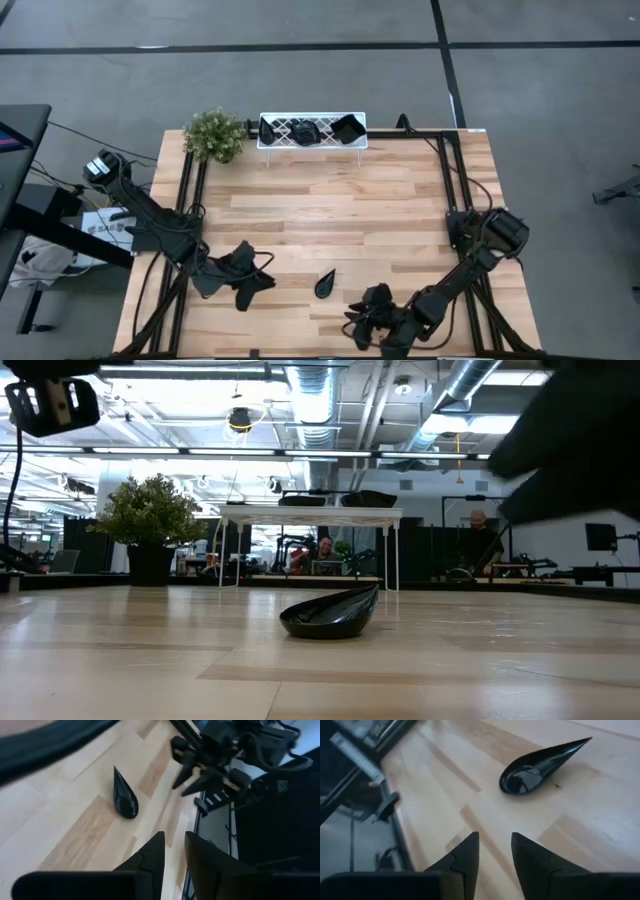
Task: Pick & Place Mini shaped plates
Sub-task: Stack the drop shaped plate on the top of the drop shaped plates on the shelf
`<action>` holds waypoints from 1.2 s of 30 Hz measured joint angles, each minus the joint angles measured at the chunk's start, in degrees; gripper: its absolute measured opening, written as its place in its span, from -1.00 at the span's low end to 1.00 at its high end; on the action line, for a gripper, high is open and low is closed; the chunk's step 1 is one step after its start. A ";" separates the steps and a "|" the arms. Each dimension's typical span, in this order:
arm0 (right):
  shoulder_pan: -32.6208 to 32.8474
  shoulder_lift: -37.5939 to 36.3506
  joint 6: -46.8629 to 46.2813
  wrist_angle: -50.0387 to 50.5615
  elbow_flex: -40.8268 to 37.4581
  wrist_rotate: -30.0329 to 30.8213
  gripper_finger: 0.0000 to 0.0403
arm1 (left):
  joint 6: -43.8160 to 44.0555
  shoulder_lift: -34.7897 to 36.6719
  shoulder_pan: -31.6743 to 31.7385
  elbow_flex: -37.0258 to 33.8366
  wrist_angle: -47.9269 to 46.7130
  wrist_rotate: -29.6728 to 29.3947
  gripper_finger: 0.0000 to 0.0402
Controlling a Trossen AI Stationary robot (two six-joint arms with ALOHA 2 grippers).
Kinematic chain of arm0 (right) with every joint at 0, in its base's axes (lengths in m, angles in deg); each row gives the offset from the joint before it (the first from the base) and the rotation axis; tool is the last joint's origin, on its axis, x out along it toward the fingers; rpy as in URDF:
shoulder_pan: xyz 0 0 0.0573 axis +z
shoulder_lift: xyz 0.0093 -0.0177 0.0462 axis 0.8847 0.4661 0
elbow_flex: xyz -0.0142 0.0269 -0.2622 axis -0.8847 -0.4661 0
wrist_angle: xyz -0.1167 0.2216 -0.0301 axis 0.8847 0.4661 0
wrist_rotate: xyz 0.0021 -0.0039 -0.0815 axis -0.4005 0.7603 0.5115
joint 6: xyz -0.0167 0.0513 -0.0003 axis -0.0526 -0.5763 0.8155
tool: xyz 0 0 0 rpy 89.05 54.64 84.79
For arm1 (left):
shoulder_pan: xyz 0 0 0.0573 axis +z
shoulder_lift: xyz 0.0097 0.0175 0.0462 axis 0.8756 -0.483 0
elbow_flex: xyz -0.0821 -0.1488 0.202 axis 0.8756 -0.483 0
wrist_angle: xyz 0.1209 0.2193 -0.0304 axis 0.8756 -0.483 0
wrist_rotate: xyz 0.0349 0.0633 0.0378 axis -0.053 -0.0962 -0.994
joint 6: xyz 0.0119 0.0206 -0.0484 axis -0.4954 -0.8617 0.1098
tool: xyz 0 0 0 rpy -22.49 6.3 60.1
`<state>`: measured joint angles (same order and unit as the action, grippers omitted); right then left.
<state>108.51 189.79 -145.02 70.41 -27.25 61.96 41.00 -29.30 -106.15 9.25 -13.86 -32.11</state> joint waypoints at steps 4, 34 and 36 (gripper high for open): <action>-3.62 3.62 -3.04 -0.03 1.96 -1.66 -0.52 | -0.49 0.00 -1.19 0.00 0.01 1.16 -0.62; -12.62 6.11 -5.58 17.36 11.53 -22.79 -0.39 | -11.65 0.00 -1.12 0.00 0.48 9.70 -0.62; -13.02 6.11 -6.07 18.26 11.53 -22.73 -0.29 | -11.53 0.00 -1.10 0.00 0.75 9.60 -0.62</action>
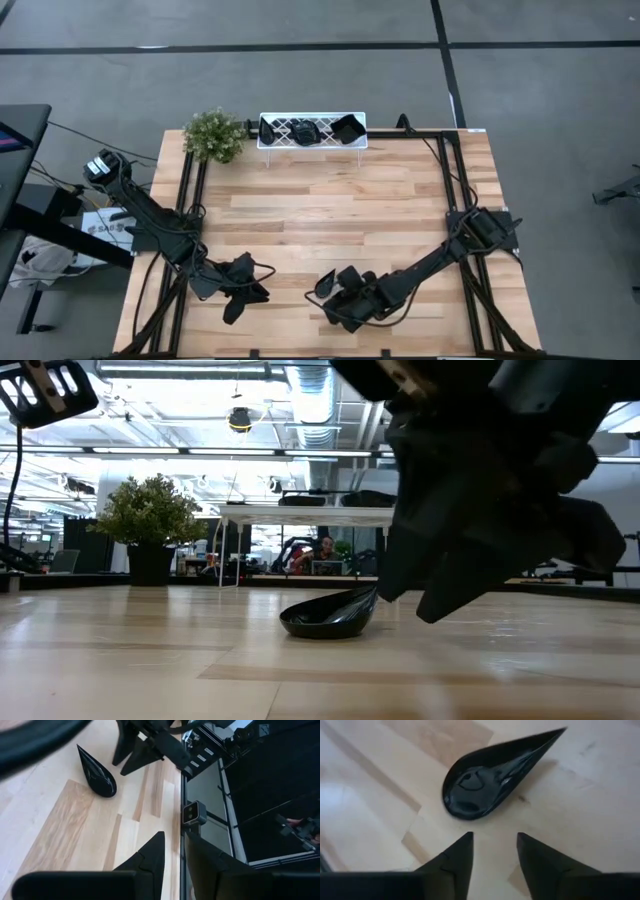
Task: Pick & Place Mini shaped plates
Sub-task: Stack the drop shaped plate on the top of the drop shaped plates on the shelf
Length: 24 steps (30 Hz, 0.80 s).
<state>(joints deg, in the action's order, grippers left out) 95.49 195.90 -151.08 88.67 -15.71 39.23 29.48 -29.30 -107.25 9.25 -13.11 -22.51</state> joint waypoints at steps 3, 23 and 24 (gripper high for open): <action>-0.81 0.00 -0.55 1.48 0.00 0.05 -0.12 | 0.13 0.00 -0.02 0.00 0.18 -0.34 -0.62; -6.79 0.00 -0.58 1.85 0.00 -1.49 -0.17 | 1.09 0.00 -0.02 0.00 0.58 -2.46 -0.62; -6.82 0.00 -0.58 1.85 0.00 -1.51 -0.21 | 1.09 0.00 -0.02 0.00 0.58 -2.46 -0.62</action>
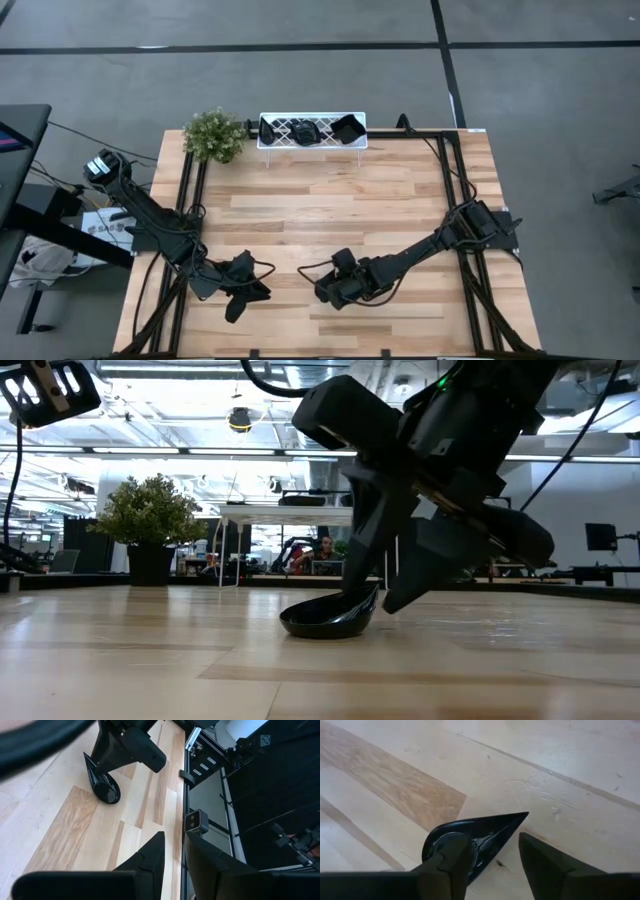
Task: Pick & Place Mini shaped plates
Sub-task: Stack the drop shaped plate on the top of the drop shaped plates on the shelf
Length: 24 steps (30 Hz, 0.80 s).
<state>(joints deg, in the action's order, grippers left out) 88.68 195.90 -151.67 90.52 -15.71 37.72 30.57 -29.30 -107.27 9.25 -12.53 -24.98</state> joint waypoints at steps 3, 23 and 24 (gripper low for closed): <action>0.00 0.00 0.00 -0.02 0.00 -0.02 -0.32 | 0.00 0.00 0.02 0.00 0.00 0.00 -0.62; 0.02 0.00 0.01 -1.32 0.00 -0.02 -0.95 | -0.04 0.00 0.00 0.00 0.15 0.02 -0.62; 0.02 0.00 0.02 -1.57 0.00 0.00 -0.95 | -0.04 0.00 0.00 0.01 0.18 0.02 -0.62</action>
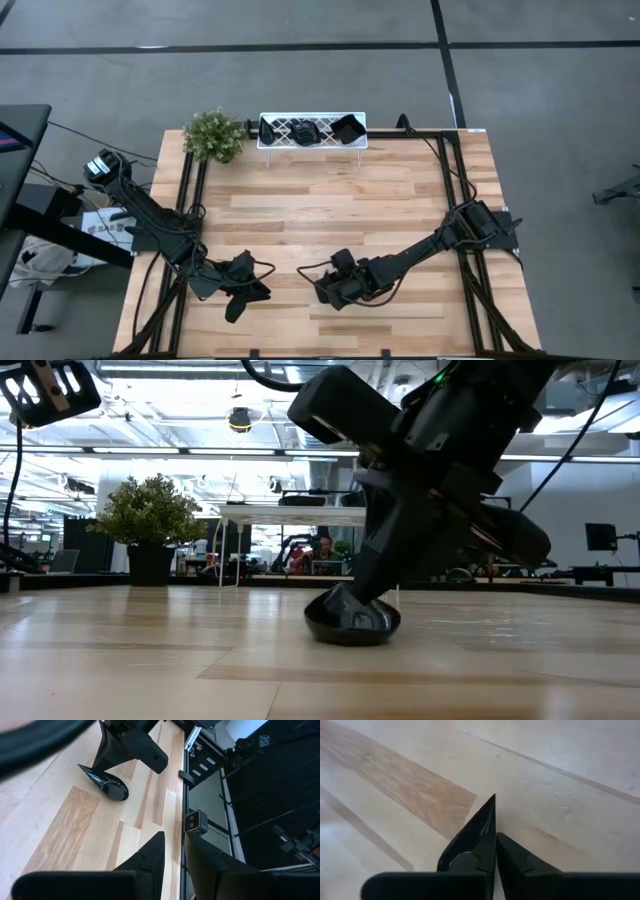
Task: Pick & Place Mini shaped plates
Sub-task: Stack the drop shaped plate on the top of the drop shaped plates on the shelf
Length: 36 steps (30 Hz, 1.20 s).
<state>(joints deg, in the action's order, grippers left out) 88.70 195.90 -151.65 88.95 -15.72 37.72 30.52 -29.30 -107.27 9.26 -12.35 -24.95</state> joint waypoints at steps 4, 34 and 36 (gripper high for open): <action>0.07 0.00 0.60 -2.57 -0.02 0.00 -0.99 | -0.15 0.01 0.01 0.01 0.21 0.00 -0.62; -12.28 -0.94 33.57 6.01 13.93 -8.14 -1.00 | 8.66 0.02 1.27 0.01 2.81 -3.98 -0.45; -13.53 -0.94 35.59 7.39 14.23 -9.24 -1.00 | 8.86 0.02 1.82 0.01 2.80 -5.41 -0.38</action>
<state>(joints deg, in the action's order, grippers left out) 75.17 194.96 -116.06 96.34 -1.48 28.47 39.39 -29.28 -105.45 9.27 -9.55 -30.36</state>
